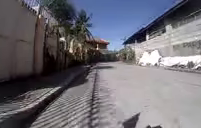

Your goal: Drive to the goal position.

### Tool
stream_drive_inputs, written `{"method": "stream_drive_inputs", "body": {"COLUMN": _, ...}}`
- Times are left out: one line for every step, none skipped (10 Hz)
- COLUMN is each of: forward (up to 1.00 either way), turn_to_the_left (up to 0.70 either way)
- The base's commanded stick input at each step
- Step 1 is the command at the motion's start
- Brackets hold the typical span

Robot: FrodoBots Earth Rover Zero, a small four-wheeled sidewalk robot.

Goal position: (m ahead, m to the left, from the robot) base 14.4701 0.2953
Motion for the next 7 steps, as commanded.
{"method": "stream_drive_inputs", "body": {"forward": 0.7, "turn_to_the_left": -0.04}}
{"method": "stream_drive_inputs", "body": {"forward": 0.7, "turn_to_the_left": -0.15}}
{"method": "stream_drive_inputs", "body": {"forward": 0.7, "turn_to_the_left": -0.26}}
{"method": "stream_drive_inputs", "body": {"forward": 0.7, "turn_to_the_left": -0.35}}
{"method": "stream_drive_inputs", "body": {"forward": 0.7, "turn_to_the_left": -0.35}}
{"method": "stream_drive_inputs", "body": {"forward": 0.7, "turn_to_the_left": -0.21}}
{"method": "stream_drive_inputs", "body": {"forward": 0.7, "turn_to_the_left": -0.03}}
